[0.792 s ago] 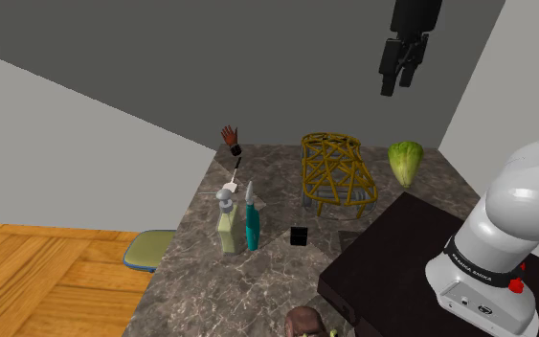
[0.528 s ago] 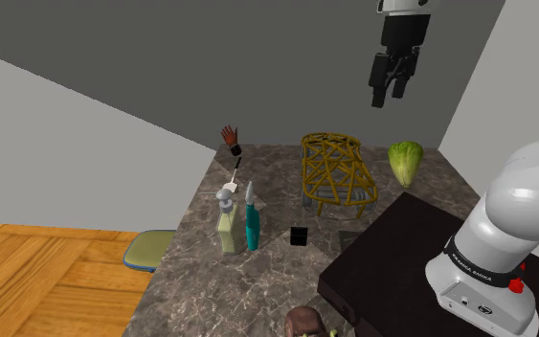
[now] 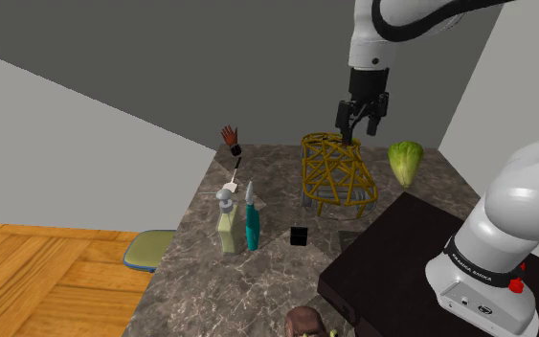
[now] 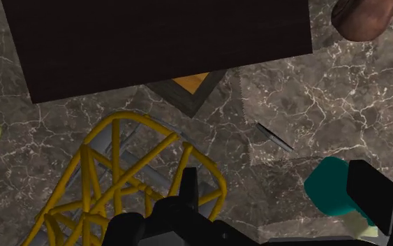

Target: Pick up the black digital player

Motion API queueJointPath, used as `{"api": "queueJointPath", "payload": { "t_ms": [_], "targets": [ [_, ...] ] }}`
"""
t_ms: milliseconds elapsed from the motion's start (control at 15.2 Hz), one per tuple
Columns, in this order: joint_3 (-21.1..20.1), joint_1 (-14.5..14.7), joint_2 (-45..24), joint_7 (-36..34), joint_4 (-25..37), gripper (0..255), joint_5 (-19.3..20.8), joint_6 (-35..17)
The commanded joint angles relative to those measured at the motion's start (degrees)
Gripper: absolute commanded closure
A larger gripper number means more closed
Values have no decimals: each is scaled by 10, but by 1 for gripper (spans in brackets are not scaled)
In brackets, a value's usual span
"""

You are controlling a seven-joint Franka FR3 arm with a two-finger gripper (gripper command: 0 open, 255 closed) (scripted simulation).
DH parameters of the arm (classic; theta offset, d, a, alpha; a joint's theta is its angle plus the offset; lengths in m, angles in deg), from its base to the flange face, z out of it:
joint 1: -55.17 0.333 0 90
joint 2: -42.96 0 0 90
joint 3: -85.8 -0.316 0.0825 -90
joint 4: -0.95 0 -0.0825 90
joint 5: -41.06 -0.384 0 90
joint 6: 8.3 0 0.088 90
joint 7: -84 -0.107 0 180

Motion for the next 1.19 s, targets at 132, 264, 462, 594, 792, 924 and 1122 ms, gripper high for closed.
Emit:
{"api": "queueJointPath", "payload": {
  "t_ms": [132,264,462,594,792,924,1122],
  "targets": [
    [-30,-1,-58,-44,-30,0,-25,-81],
    [-44,-2,-92,-64,-40,0,-36,-121],
    [-64,-4,-151,-95,-48,0,-50,-182],
    [-77,-5,-195,-116,-49,0,-57,-223],
    [-94,-8,-266,-148,-44,0,-63,-284],
    [-103,-9,-316,-170,-37,0,-63,-323],
    [-112,-10,-395,-206,-20,0,-56,-380]
  ]
}}
